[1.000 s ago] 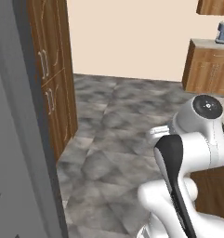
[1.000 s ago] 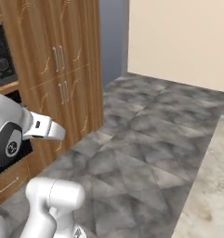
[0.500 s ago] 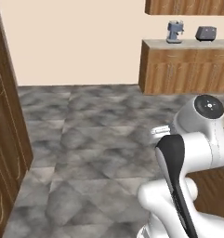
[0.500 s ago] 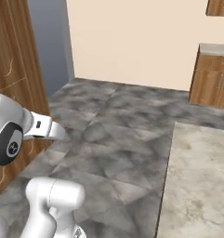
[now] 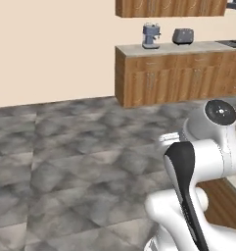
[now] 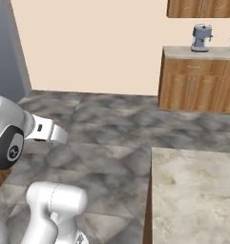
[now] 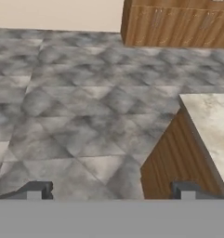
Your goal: Place the beer on the top shelf of the fridge to keep it out of children's reach, and place the pear and orange on lower shelves for easy access.
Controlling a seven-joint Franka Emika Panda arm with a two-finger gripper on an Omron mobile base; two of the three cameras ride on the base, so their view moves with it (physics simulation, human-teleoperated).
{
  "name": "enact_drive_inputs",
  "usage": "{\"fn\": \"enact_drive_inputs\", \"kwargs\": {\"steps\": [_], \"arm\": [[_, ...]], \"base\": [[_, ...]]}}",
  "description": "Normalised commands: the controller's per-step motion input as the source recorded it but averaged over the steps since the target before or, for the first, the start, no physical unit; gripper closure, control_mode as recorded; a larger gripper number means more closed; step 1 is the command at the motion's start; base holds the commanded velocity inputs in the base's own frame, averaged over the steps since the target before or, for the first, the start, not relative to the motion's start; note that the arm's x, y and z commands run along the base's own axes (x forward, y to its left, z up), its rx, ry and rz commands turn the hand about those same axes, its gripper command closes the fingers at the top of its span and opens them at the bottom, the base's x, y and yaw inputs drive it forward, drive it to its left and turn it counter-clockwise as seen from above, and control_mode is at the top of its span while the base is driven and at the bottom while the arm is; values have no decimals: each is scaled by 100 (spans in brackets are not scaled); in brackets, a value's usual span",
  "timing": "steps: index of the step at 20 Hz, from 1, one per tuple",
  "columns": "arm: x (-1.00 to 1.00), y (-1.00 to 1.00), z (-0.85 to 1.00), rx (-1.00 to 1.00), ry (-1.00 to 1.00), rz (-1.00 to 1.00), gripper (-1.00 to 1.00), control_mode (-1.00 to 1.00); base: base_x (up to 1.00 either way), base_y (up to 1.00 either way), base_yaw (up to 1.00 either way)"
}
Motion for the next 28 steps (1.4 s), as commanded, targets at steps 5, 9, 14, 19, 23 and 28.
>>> {"fn": "enact_drive_inputs", "kwargs": {"steps": [5, 9, 14, 19, 23, 28], "arm": [[0, 0, 0, 0, 0, 0, -100, 100], [0, 0, 0, 0, 0, 0, -100, 100], [0, 0, 0, 0, 0, 0, -100, 100], [0, 0, 0, 0, 0, 0, -100, 100], [0, 0, 0, 0, 0, 0, -100, 100], [0, 0, 0, 0, 0, 0, -100, 100]], "base": [[97, 11, -37], [91, 12, -39], [83, 6, -43], [71, 0, -50], [53, 0, -62], [46, 1, -68]]}}
